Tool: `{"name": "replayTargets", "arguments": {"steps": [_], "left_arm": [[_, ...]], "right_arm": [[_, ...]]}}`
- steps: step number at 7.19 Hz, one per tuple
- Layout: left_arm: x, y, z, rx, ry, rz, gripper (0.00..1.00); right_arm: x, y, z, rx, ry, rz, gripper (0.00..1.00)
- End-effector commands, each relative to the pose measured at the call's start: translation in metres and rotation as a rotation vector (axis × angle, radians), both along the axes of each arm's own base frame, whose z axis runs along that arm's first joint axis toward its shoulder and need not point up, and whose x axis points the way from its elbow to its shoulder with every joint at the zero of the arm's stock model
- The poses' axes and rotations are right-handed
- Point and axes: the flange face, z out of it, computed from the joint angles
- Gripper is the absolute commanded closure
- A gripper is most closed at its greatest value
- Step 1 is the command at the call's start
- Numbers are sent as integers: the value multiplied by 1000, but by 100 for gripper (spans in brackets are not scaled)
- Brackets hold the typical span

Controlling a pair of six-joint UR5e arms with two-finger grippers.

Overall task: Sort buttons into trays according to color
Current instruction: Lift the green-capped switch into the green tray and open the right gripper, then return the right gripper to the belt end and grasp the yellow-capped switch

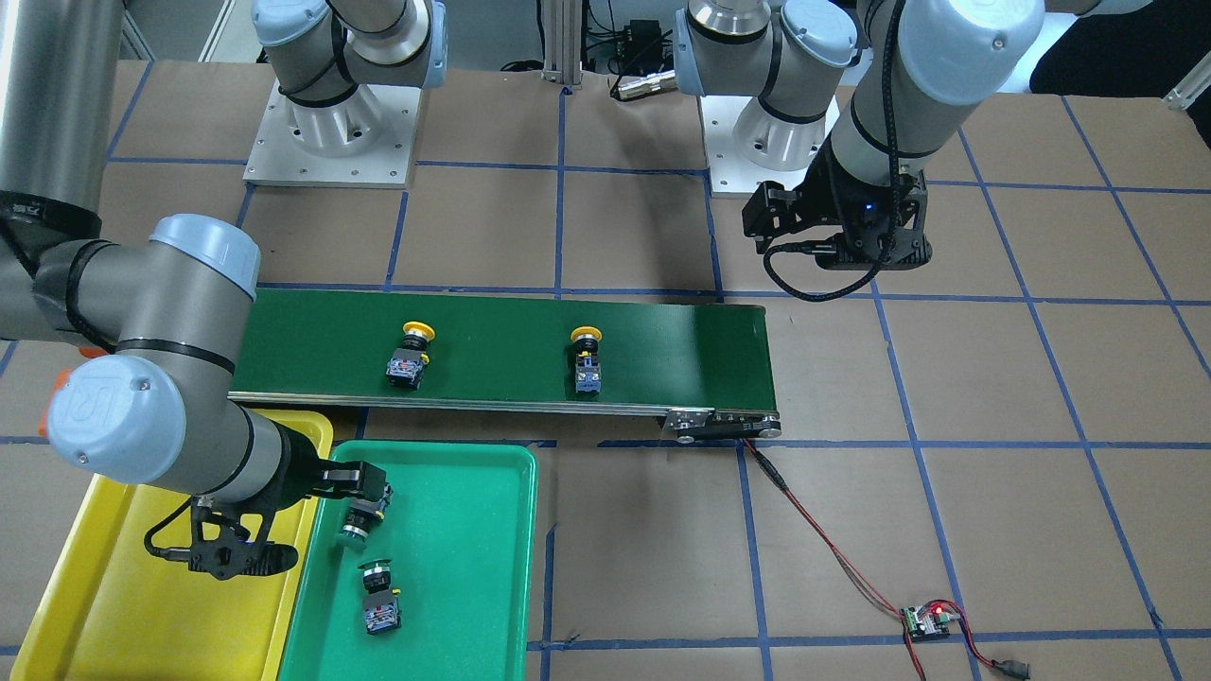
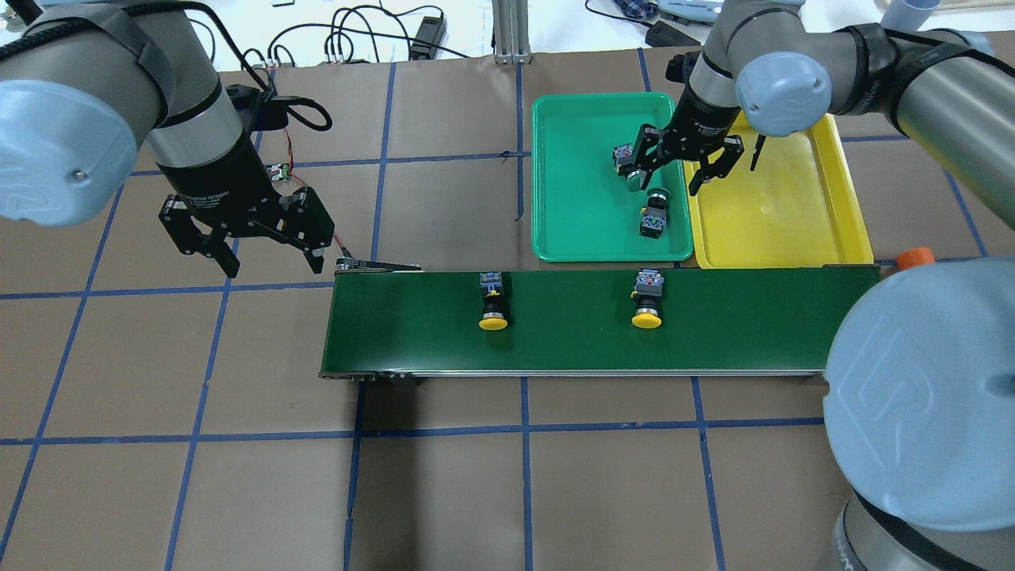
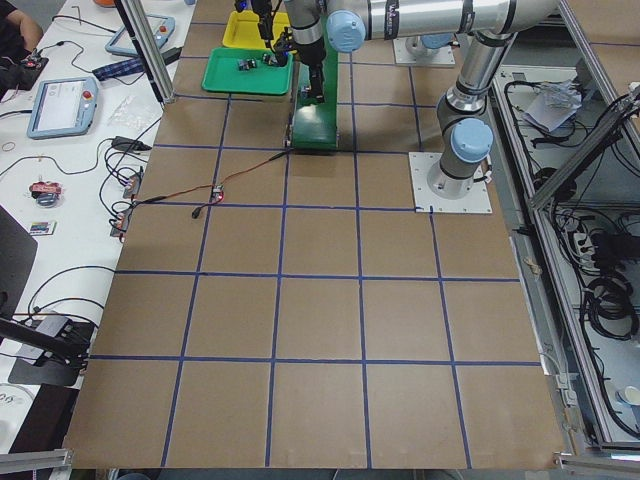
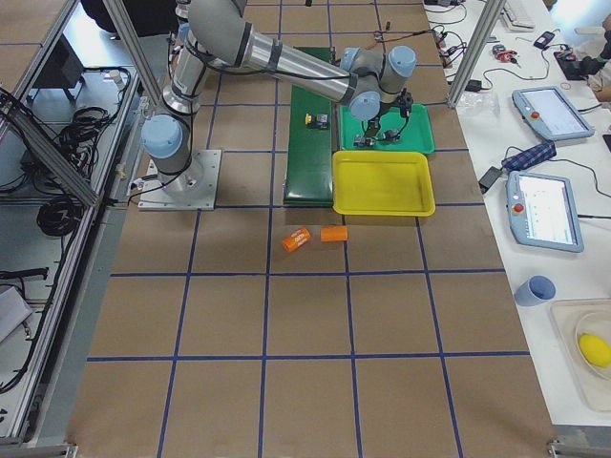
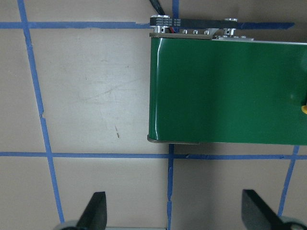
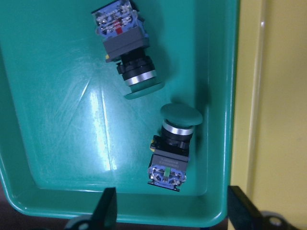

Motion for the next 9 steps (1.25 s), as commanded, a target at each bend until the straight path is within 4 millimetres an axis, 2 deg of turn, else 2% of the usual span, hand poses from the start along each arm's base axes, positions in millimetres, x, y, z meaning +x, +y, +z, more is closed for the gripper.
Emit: {"name": "replayTargets", "arguments": {"steps": [1, 2, 3, 4, 5, 6, 7, 8, 9], "left_arm": [[0, 2, -2, 4, -1, 0, 0], [0, 1, 7, -11, -1, -1, 0], [-1, -1, 2, -4, 0, -1, 0], [0, -2, -4, 7, -1, -1, 0], [0, 1, -2, 4, -1, -1, 0], [0, 2, 1, -2, -1, -1, 0], [-1, -1, -7, 15, 1, -1, 0], [0, -6, -18, 36, 1, -1, 0], [0, -3, -13, 26, 0, 0, 0]], "right_arm": [[-14, -3, 5, -3, 8, -15, 0], [-30, 3, 29, -15, 20, -20, 0], [-72, 7, 49, -38, 27, -39, 0], [-89, 18, 54, -39, 25, 1, 0], [-92, 40, 53, -33, 50, 55, 0], [-101, 65, 63, -30, 89, 54, 0], [-113, 90, 78, -28, 89, 25, 0], [-120, 132, 72, 6, 70, -1, 0], [-125, 166, 51, 13, 57, -24, 0]]}}
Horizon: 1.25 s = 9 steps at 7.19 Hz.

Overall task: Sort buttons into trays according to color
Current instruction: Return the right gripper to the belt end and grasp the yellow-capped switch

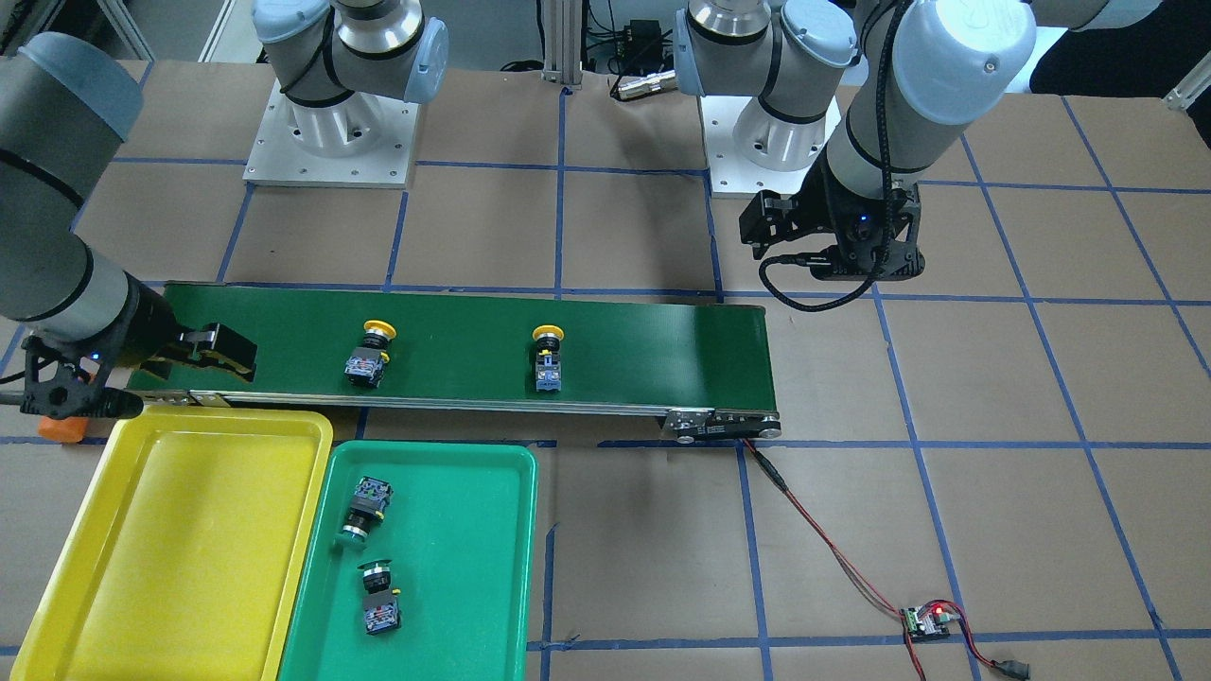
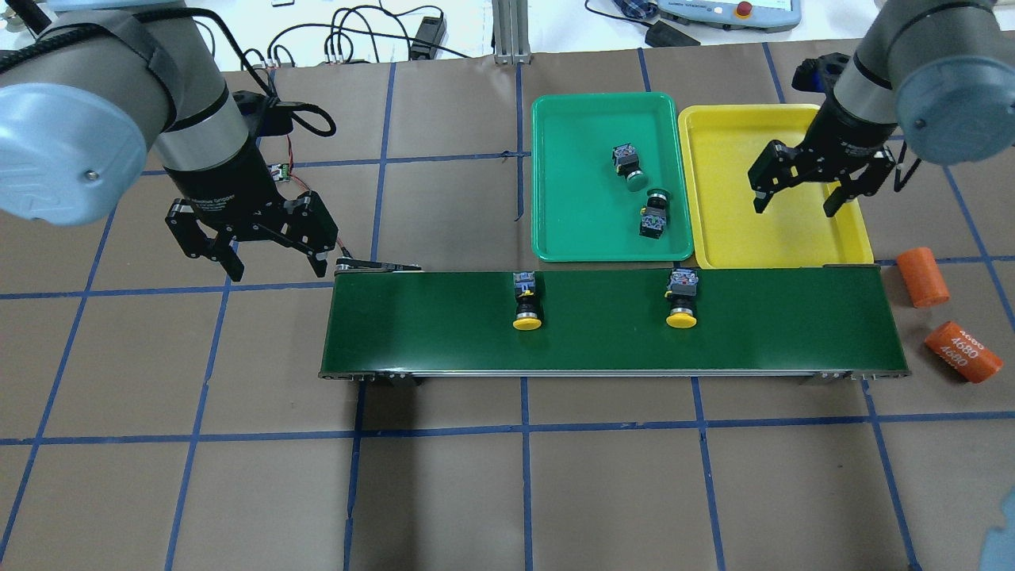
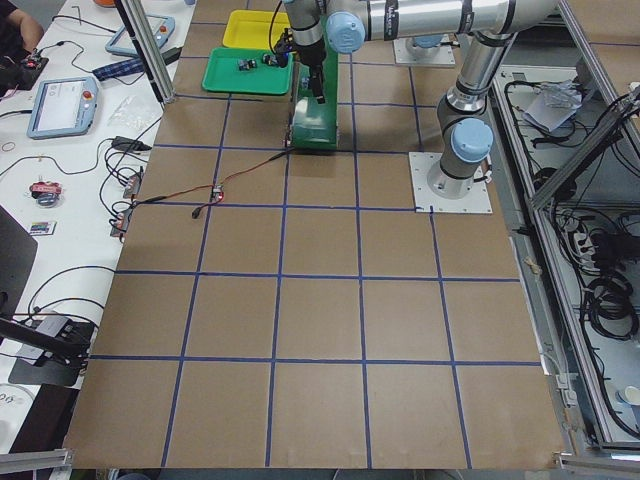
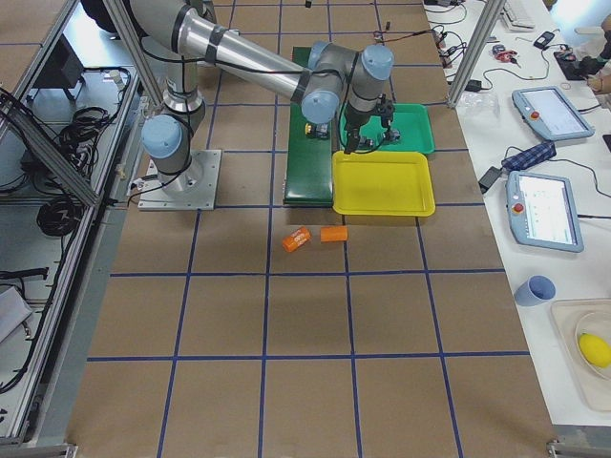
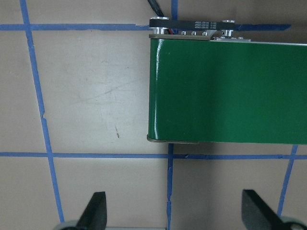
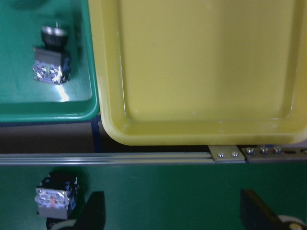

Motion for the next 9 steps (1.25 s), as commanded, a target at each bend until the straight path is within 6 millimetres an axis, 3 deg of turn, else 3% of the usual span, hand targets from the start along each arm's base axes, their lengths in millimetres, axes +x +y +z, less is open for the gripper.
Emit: {"name": "replayTargets", "arguments": {"steps": [1, 5, 6, 7, 8, 9], "left_arm": [[1, -3, -4, 7, 1, 1, 0], [1, 2, 18, -37, 0, 1, 0], [1, 3, 18, -38, -3, 1, 0], [1, -2, -2, 3, -1, 0, 0], [0, 10, 16, -25, -4, -3, 0], [-1, 15, 18, -21, -3, -12, 0]], "right_arm": [[-12, 52, -22, 12, -27, -43, 0], [-1, 58, -52, 26, -138, -87, 0], [0, 58, -53, 25, -136, -99, 0], [0, 55, -52, 10, -125, -133, 0], [1, 51, -62, 26, -119, -136, 0], [1, 50, -65, 31, -122, -137, 0]]}}
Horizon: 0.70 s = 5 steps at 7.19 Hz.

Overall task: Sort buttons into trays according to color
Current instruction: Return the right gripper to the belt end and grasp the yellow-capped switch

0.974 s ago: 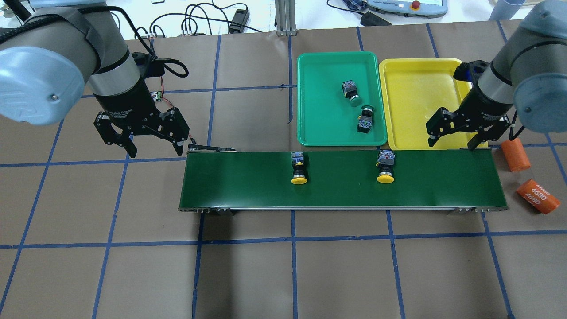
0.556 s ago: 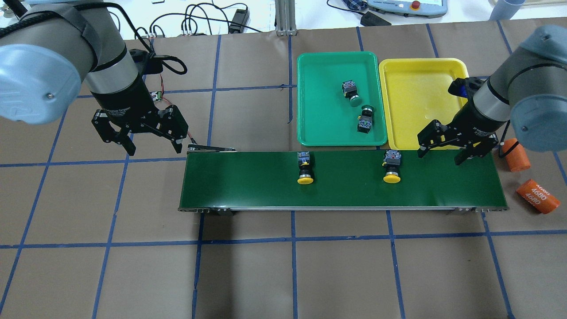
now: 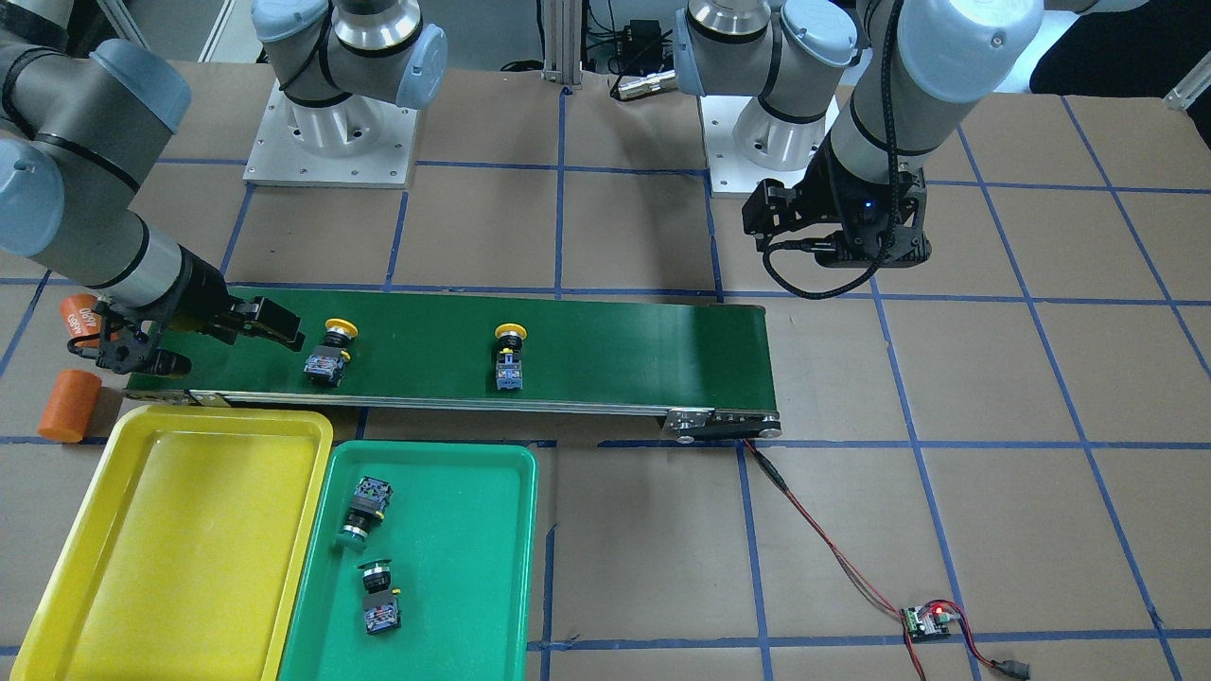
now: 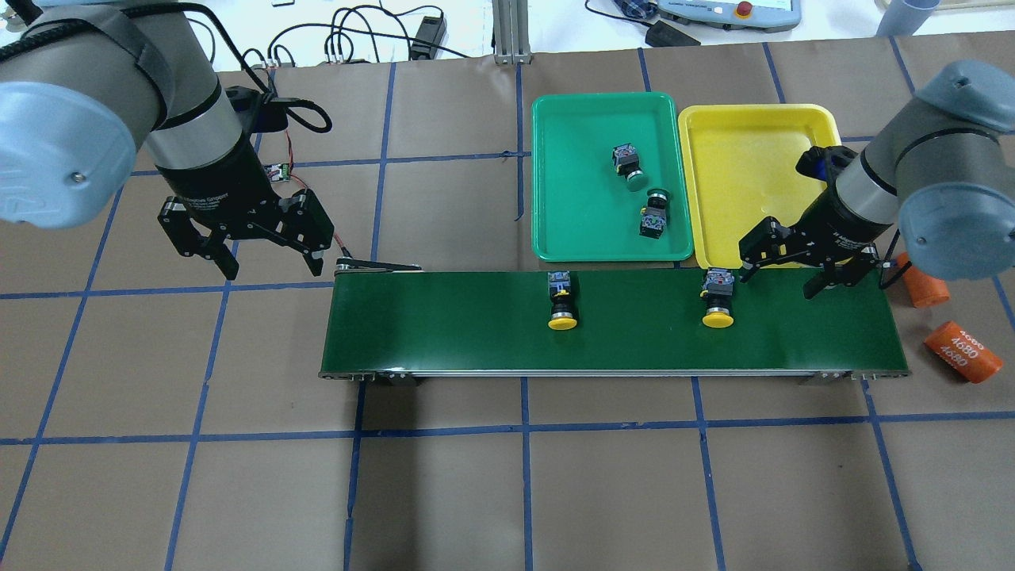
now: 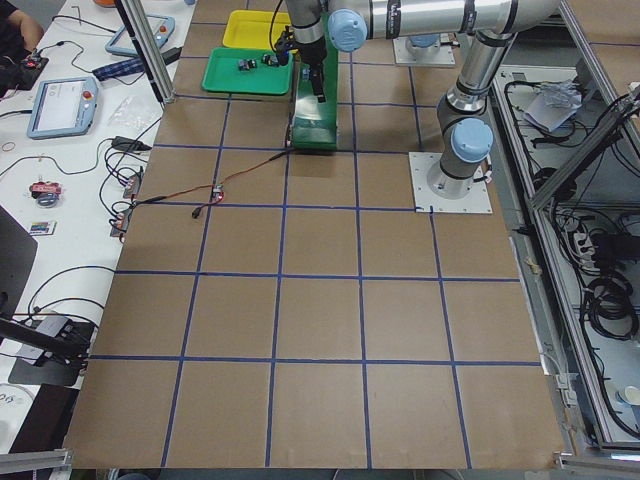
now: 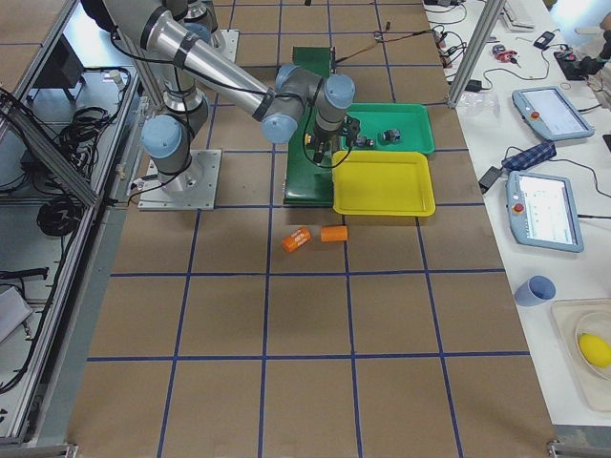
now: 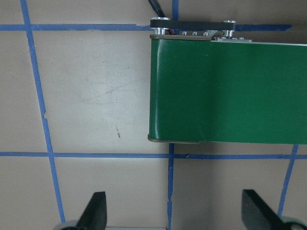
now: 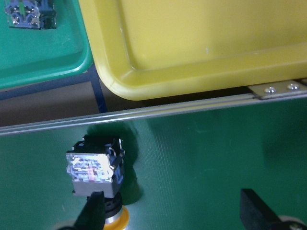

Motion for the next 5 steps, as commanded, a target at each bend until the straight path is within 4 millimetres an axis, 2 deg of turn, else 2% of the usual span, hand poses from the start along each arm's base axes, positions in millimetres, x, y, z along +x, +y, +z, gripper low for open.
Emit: {"name": "replayTargets", "arguments": {"steps": [1, 2, 4, 5], "left_arm": [[-2, 10, 9, -14, 4, -11, 0], [-2, 11, 21, -56, 7, -26, 0], [-1, 16, 32, -104, 5, -41, 0], [-1, 7, 39, -148, 6, -39, 0]], "right_arm": [[1, -2, -6, 8, -2, -7, 0], [1, -3, -4, 6, -3, -17, 0], [1, -4, -9, 16, -5, -23, 0], [4, -4, -11, 19, 2, -17, 0]]}}
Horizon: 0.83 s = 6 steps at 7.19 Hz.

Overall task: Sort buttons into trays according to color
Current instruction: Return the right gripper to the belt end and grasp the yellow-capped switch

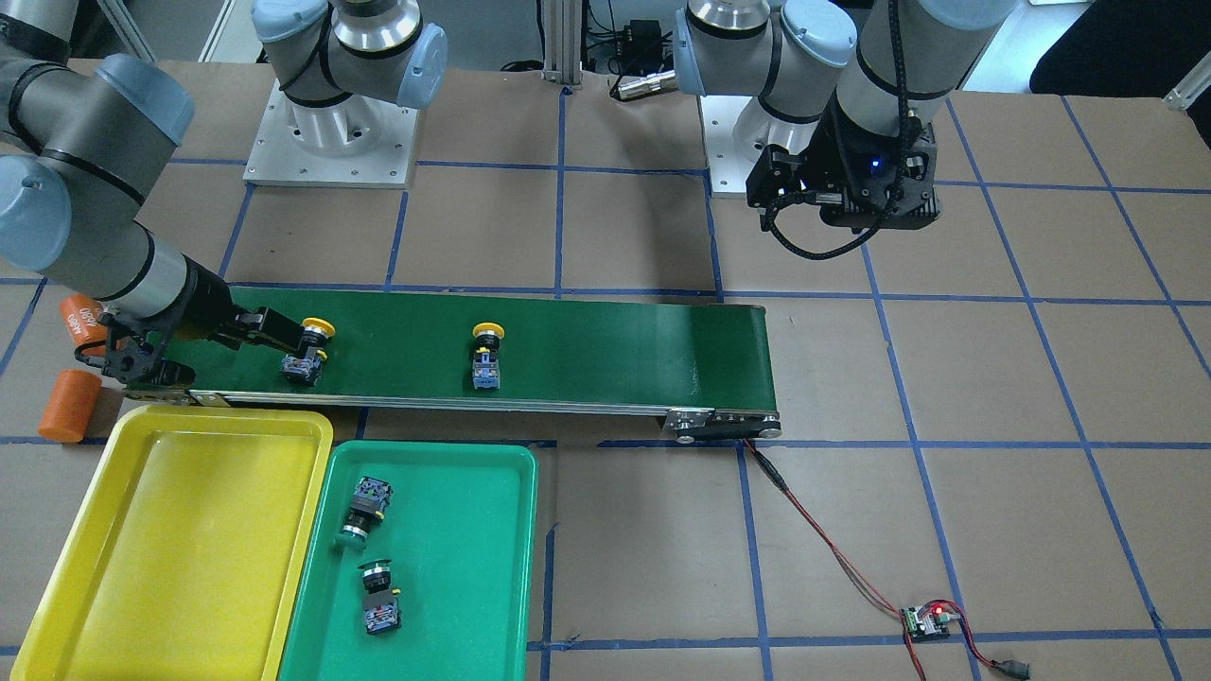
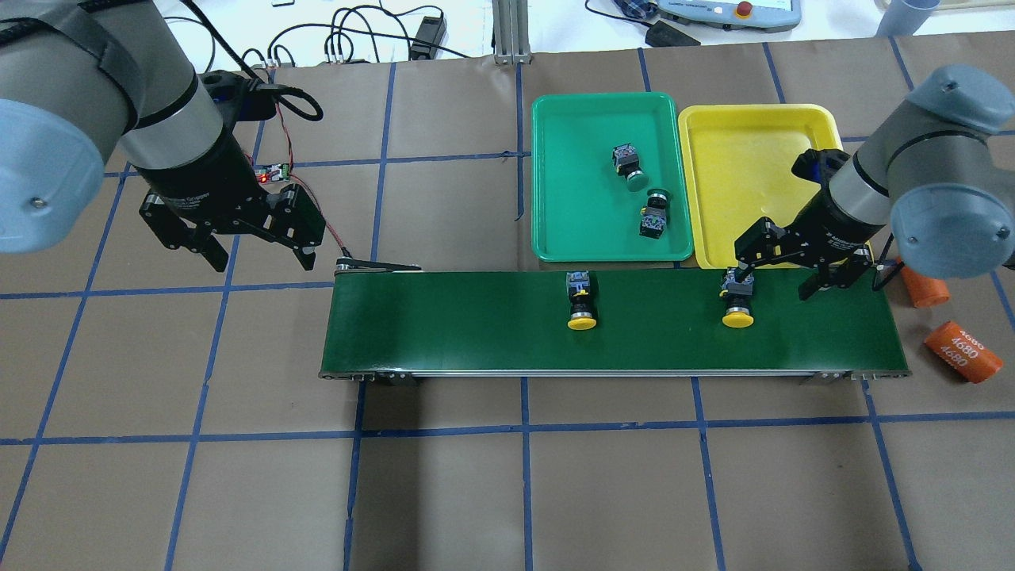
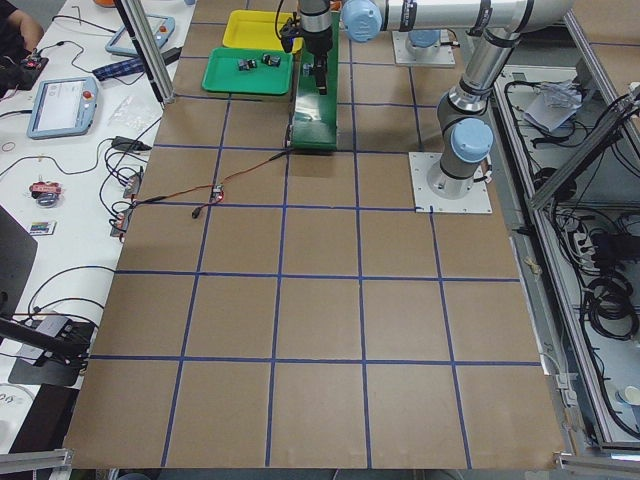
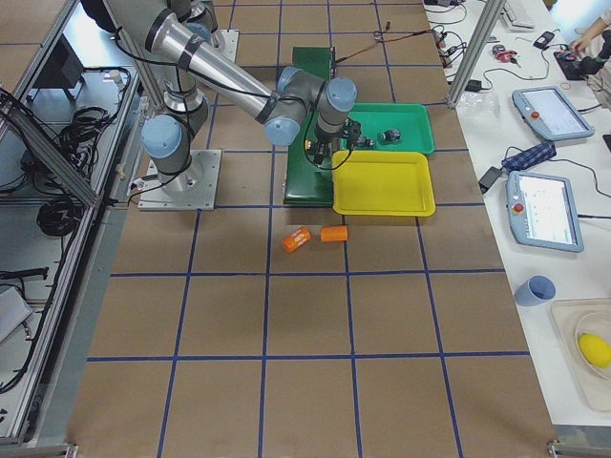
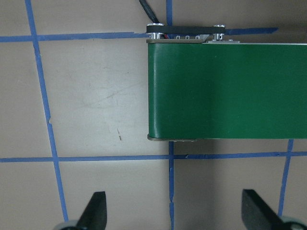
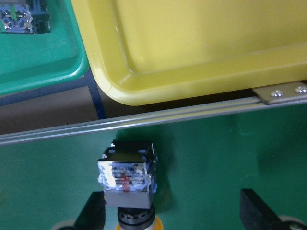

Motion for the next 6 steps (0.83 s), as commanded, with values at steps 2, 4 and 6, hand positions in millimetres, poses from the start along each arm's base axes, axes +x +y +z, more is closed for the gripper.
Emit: {"name": "replayTargets", "arguments": {"steps": [2, 4, 6], "left_arm": [[5, -5, 24, -94, 10, 14, 0], [4, 7, 23, -86, 3, 7, 0], [4, 13, 25, -81, -3, 7, 0]], "right_arm": [[7, -1, -4, 12, 18, -25, 0], [6, -3, -11, 20, 19, -15, 15], [5, -3, -14, 33, 20, -22, 99]]}}
